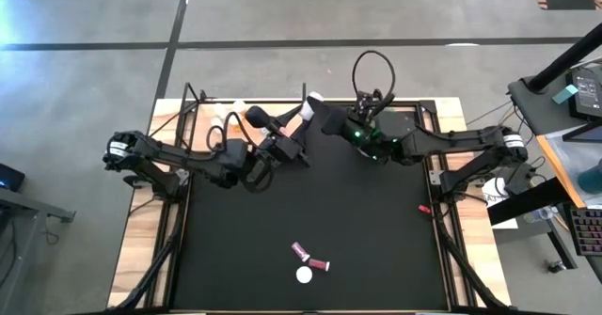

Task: Pick and place medicine bottles onto shelf by color
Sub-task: Put the white pill bottle on the shelf aligned with the other white pill bottles

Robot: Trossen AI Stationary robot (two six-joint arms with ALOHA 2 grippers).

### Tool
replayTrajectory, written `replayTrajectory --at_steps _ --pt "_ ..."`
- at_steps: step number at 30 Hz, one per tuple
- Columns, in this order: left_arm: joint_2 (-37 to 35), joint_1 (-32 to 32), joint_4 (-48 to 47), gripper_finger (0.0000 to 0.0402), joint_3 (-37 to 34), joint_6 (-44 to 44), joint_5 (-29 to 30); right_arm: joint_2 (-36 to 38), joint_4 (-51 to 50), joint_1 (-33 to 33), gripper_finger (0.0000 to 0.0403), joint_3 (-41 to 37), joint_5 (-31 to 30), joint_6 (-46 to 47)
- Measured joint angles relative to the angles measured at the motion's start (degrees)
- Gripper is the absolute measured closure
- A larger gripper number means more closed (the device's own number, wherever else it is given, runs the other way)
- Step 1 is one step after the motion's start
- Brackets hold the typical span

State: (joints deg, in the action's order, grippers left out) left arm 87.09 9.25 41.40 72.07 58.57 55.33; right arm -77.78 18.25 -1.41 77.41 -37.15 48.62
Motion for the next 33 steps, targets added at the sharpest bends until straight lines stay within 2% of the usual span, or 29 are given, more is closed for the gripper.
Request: replayTrajectory --at_steps 4,10,13,16,19,23,26,29,33 --pt "0.0 0.4 0.0 0.0277 -0.1 -0.7 2.3 3.8 -6.1 1.0 0.0163 0.0 0.8 -0.6" --pt "0.0 0.8 -2.6 0.0277 -0.2 -10.5 9.2 11.7 -21.4 2.0 0.0158 0.0 1.9 -8.6" --pt "0.0 1.6 -7.8 0.0277 -0.2 -19.4 9.7 14.5 -30.8 1.9 0.0164 0.0 3.5 -9.2" --pt "0.0 2.4 -16.4 0.0277 -0.2 -33.0 9.0 16.5 -40.8 1.9 0.0170 0.0 5.9 -8.9" --pt "0.0 2.8 -25.6 0.0277 -0.3 -48.6 4.5 17.9 -50.6 1.9 0.0175 0.0 6.3 -8.9" --pt "0.0 2.8 -35.1 0.0277 -0.4 -69.7 -9.8 19.1 -60.5 1.9 0.0177 0.0 6.3 -10.4" --pt "0.0 2.8 -40.0 0.0276 -0.8 -78.5 -18.1 19.4 -65.4 1.4 0.0177 0.0 6.8 -14.9" --pt "-0.1 3.0 -48.0 0.0276 -1.1 -85.3 -20.6 19.5 -67.7 0.8 0.0177 0.0 7.6 -20.2" --pt "-1.3 3.0 -68.2 0.0276 0.1 -97.8 -23.3 18.9 -68.6 -0.1 0.0177 0.0 7.6 -25.8"
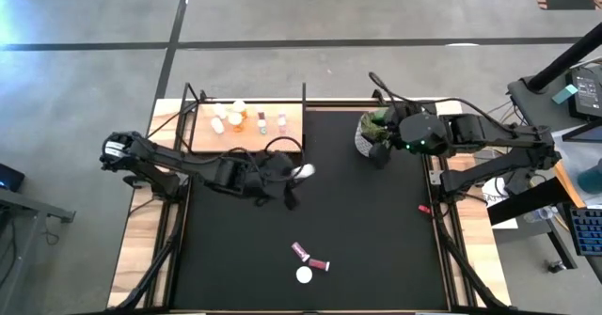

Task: Pick and place medicine bottles onto shelf by color
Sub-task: Put the white pill bottle on the shelf aligned with the other white pill bottles

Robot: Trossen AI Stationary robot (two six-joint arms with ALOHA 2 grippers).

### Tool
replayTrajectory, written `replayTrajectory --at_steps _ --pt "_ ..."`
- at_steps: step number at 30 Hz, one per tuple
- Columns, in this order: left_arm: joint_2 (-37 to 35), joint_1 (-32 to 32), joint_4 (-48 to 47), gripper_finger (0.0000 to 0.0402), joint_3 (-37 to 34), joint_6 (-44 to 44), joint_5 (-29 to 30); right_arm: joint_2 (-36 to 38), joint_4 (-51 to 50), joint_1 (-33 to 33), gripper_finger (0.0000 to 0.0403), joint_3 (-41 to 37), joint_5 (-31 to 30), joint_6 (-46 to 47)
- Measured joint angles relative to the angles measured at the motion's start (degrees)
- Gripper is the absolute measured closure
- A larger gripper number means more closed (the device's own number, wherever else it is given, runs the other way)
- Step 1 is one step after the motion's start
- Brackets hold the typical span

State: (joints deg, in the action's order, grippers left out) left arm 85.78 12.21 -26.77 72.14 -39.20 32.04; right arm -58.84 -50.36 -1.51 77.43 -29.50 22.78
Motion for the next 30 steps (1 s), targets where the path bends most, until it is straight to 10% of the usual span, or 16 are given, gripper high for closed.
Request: replayTrajectory --at_steps 14,30 --pt "-10.0 -13.6 -47.1 0.0276 0.1 -11.2 -14.4 -6.8 0.1 0.0 0.0177 0.0 -0.5 -6.3" --pt "-12.8 -40.3 -48.2 0.0275 -11.9 13.0 -16.8 -9.1 -0.1 0.4 0.0177 7.9 -10.2 0.4"
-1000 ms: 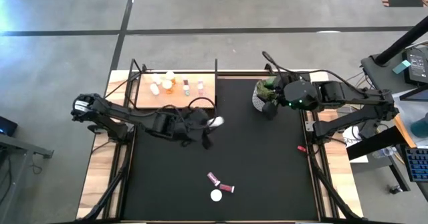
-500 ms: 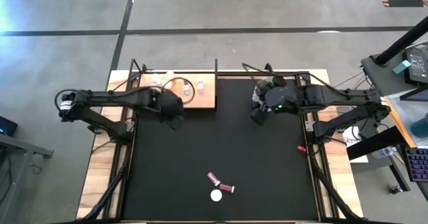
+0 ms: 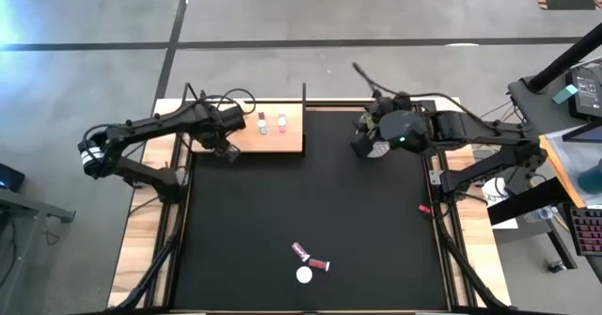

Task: Pick and place medicine bottles onto shelf by color
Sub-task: Put the white pill bottle on the shelf aligned with the other white pill bottles

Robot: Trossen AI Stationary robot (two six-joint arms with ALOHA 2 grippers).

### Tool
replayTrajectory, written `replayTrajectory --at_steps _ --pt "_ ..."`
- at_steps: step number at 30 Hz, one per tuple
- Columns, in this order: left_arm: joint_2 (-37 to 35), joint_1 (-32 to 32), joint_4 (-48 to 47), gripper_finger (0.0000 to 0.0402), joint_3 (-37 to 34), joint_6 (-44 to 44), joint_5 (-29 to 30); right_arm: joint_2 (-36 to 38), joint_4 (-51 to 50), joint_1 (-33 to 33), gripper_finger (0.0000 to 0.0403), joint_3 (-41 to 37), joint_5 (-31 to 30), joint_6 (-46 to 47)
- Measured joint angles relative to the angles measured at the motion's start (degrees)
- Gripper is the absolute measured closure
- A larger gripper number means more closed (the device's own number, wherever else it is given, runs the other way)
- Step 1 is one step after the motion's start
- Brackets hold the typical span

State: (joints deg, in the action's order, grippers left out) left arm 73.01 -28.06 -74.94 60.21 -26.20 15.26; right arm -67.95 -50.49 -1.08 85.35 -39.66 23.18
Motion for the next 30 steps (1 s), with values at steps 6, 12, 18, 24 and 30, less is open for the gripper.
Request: replayTrajectory --at_steps 6,12,18,24,30 --pt "0.0 -3.6 7.4 0.0275 -3.5 -0.5 -1.8 1.6 -0.1 0.0 0.0177 2.9 -0.3 -3.4" --pt "0.8 -5.5 12.2 0.0275 -5.7 -7.8 -1.9 3.8 -0.3 0.0 0.0177 4.4 -1.3 -6.2" --pt "1.0 -6.7 12.6 0.0275 -6.8 -15.7 -1.8 6.4 -0.3 0.0 0.0177 4.4 -1.1 -9.6" --pt "0.9 -7.9 13.0 0.0275 -6.8 -19.5 -2.8 7.6 -0.3 0.0 0.0177 4.4 -1.0 -13.2" --pt "1.0 -9.2 13.1 0.0275 -6.9 -20.9 -3.6 7.0 -0.3 0.0 0.0177 4.4 -1.0 -13.3"
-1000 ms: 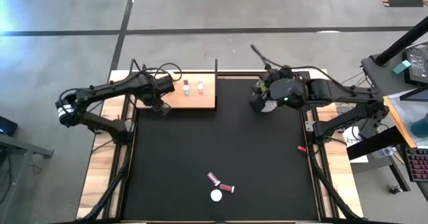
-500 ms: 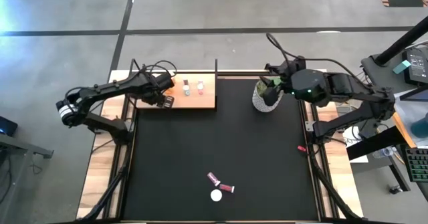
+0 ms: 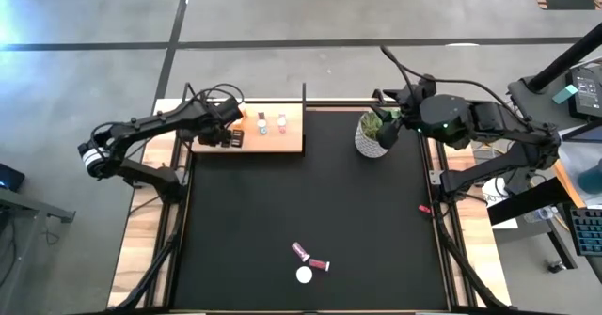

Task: Pick and place medicine bottles onto shelf by color
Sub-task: Put the white pill bottle on the shelf aligned with the other white pill bottles

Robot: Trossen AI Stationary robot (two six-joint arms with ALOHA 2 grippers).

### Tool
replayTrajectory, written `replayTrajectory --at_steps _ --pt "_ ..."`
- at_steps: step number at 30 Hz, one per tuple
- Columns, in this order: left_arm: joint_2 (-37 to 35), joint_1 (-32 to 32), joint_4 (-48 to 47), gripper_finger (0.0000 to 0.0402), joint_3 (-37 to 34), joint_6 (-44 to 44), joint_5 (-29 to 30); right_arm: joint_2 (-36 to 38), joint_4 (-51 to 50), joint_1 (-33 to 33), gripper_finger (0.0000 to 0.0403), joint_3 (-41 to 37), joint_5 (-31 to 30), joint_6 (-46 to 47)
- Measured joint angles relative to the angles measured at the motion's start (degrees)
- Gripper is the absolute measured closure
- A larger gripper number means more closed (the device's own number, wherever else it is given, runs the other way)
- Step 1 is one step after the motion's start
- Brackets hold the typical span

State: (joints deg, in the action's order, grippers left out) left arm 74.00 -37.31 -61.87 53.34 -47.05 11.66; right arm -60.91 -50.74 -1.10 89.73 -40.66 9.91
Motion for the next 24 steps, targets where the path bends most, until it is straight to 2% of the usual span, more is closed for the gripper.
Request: replayTrajectory --at_steps 17,24 --pt "-0.3 -1.3 0.0 0.0275 -0.1 -3.6 -0.7 -7.3 0.1 0.0 0.0177 0.0 0.0 -0.1" --pt "-0.2 -1.3 -0.1 0.0275 -0.1 -3.7 -0.7 -10.5 2.2 0.0 0.0177 -0.1 0.1 -5.9"
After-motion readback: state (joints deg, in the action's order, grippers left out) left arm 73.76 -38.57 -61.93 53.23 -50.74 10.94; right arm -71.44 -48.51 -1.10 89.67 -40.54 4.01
